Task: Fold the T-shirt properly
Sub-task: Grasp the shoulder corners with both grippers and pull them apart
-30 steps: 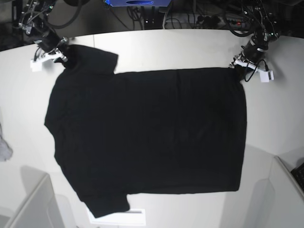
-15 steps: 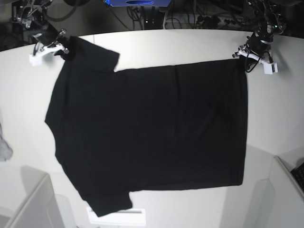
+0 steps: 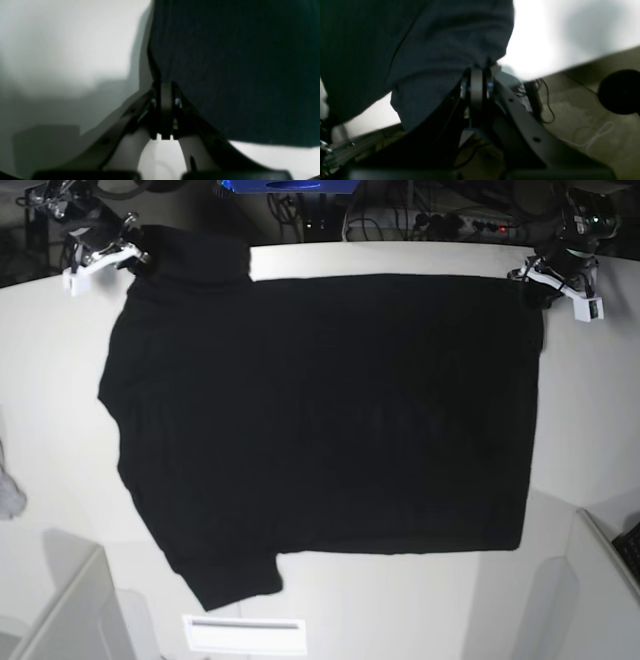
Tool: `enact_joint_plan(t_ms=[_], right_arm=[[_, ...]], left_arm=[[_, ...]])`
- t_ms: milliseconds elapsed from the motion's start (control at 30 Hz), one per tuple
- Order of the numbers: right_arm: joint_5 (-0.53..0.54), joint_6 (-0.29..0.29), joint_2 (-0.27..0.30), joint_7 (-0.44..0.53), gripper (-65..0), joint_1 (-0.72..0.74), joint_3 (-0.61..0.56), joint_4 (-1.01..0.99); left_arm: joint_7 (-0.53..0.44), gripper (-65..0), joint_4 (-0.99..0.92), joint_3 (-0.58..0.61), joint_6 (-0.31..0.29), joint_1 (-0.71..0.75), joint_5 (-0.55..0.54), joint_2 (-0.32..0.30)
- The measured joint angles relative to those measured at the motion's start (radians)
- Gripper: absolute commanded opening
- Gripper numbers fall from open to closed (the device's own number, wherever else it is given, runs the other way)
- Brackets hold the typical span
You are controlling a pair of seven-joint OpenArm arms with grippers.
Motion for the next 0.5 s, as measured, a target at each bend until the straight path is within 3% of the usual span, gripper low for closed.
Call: enact_joint_plan(t_ms=[500], right_arm=[[-0.008, -0.010, -0.038, -0.016, -65.0, -0.047, -0.008, 0.215]], left_arm=[[0.001, -65.0, 0.031, -0.003, -0.003, 0.060, -0.006, 0.003]])
